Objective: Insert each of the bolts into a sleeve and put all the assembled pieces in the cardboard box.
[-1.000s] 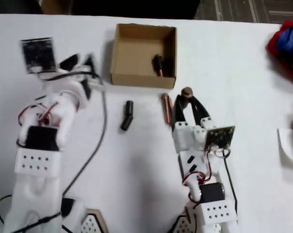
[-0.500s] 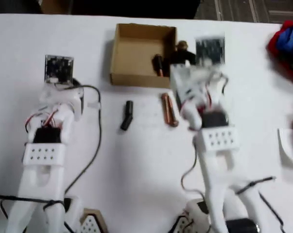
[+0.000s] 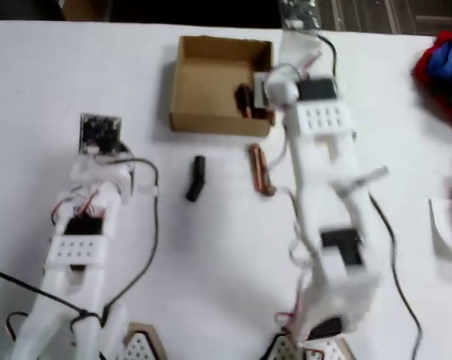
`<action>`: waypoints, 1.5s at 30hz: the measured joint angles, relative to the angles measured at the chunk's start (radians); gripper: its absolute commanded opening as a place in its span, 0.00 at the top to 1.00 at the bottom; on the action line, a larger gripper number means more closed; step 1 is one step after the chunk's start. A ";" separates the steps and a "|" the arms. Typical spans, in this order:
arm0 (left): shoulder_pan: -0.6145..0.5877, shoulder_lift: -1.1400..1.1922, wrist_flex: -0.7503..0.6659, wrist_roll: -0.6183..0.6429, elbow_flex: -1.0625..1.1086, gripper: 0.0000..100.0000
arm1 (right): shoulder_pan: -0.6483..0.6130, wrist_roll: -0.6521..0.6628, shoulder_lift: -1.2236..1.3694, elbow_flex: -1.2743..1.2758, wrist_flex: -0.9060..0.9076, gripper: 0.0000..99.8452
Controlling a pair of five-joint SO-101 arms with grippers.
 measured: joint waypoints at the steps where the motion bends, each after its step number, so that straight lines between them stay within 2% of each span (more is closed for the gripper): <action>1: 0.000 0.000 -0.006 0.000 0.005 0.97 | -0.005 -0.009 0.100 -0.141 0.064 0.98; 3: -0.002 0.000 -0.012 0.000 0.011 0.97 | -0.017 -0.017 0.296 -0.427 0.167 0.98; 6: 0.000 0.000 -0.014 0.000 0.014 0.97 | -0.043 -0.020 0.562 -0.830 0.229 0.98; 9: 0.000 0.015 -0.014 0.000 0.014 0.97 | -0.066 -0.020 0.678 -1.008 0.210 0.98; 16: 0.000 0.170 -0.137 0.000 0.012 0.97 | -0.072 -0.026 0.710 -0.996 0.089 0.98; 22: 0.000 0.273 -0.153 0.000 -0.032 0.97 | -0.112 -0.026 0.718 -0.818 -0.021 0.98; 29: 0.002 0.282 -0.153 0.000 -0.035 0.97 | -0.115 -0.026 0.718 -0.723 -0.164 0.98; 45: 0.002 0.282 -0.153 0.000 -0.035 0.97 | -0.101 -0.026 0.833 -0.721 -0.213 0.98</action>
